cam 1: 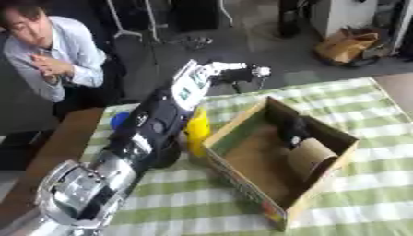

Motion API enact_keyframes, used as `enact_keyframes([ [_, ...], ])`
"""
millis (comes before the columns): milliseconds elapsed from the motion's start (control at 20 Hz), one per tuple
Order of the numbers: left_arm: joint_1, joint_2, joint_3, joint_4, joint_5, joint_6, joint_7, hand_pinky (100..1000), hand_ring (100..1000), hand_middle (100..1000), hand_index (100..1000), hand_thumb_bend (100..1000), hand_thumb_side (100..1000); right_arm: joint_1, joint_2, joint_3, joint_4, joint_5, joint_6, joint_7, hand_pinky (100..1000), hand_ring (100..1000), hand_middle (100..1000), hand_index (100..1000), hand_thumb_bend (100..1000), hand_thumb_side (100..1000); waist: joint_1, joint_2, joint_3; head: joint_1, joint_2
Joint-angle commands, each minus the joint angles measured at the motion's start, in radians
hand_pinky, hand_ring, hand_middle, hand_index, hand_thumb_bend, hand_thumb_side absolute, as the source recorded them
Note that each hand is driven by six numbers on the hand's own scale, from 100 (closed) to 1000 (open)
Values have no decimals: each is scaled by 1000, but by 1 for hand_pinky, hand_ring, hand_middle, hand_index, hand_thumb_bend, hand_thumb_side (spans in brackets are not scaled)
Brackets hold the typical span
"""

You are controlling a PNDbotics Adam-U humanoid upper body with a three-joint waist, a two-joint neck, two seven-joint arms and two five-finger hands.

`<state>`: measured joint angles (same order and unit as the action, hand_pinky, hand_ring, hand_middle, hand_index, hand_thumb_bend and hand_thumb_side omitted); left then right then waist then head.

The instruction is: Pick up objects on the table and place them in the box.

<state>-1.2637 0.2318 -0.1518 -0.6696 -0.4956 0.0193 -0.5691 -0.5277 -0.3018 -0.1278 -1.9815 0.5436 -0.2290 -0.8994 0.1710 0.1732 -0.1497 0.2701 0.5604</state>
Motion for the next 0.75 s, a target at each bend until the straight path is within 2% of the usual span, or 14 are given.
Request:
enact_keyframes([
  [50, -30, 19, 7, -14, -26, -11, -4, 870, 1000, 996, 1000, 248, 1000, -16, -2, 5, -19, -8, -11, -8, 839, 794, 638, 542, 100, 1000, -9, -14, 0, -1, 6],
  [200, -29, 21, 8, -13, -48, -10, -1, 872, 1000, 987, 1000, 199, 1000, -15, -2, 4, -19, -9, -13, -8, 839, 795, 638, 541, 100, 1000, -10, -15, -1, -2, 7],
  [500, -31, 29, 17, -27, -59, -8, 31, 870, 1000, 988, 1000, 208, 1000, -16, -1, 2, -19, -8, -11, -8, 839, 795, 638, 541, 100, 1000, -14, -16, 0, -2, 6],
  [700, -33, 71, 14, -87, -23, -24, 67, 844, 986, 967, 1000, 185, 1000, -17, -7, -1, -19, -4, -8, -8, 838, 795, 638, 542, 100, 1000, -18, -17, 8, -7, 8],
  [750, -36, 92, 13, -122, -12, -34, 84, 808, 959, 948, 1000, 114, 1000, -16, -9, -3, -19, -3, -8, -8, 838, 796, 638, 542, 100, 1000, -19, -18, 15, -9, 10],
])
